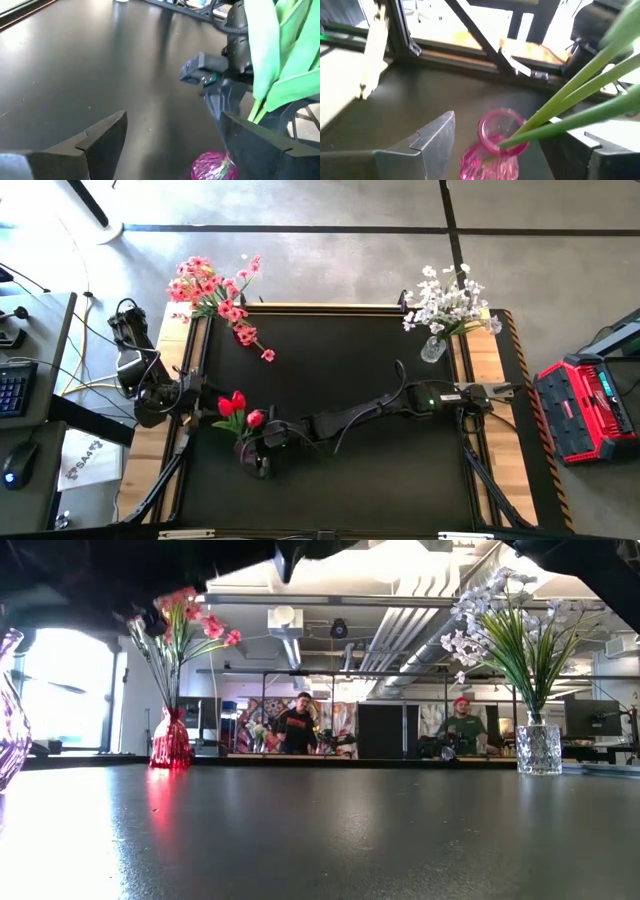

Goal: Sort flowers into vase by color
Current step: Put the red flower into the violet vase, then return to Home Position

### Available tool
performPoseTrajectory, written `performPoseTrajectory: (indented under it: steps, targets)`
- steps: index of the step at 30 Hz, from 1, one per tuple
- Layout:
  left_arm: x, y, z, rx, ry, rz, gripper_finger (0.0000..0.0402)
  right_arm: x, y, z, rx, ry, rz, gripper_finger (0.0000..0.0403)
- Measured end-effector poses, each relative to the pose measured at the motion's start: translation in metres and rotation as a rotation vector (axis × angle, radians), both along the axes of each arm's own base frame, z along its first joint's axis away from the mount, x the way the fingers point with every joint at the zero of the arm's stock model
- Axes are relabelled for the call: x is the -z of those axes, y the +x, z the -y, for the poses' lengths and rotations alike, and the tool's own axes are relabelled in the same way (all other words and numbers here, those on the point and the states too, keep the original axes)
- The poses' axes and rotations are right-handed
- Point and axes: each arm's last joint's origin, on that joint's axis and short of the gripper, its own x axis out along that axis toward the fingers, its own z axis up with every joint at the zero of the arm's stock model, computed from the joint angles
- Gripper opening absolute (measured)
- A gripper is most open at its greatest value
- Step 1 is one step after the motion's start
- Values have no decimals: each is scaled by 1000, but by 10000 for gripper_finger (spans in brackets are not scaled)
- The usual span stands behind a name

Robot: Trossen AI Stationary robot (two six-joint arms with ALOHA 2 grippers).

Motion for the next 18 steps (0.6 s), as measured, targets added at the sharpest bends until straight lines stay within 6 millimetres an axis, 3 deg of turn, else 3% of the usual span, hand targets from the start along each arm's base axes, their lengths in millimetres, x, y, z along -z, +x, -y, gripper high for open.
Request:
performPoseTrajectory:
  steps: [4, 10, 18]
  targets:
    - [0, 0, 0, -12, 7, 11, 305, -14, -2, 0, 1, 7, 29, 261]
    - [-1, 0, 0, -19, 1, 15, 305, -20, -4, -1, 20, -1, 27, 261]
    - [-2, 0, -2, -53, 0, 44, 305, -33, -16, 5, 126, -10, -85, 261]
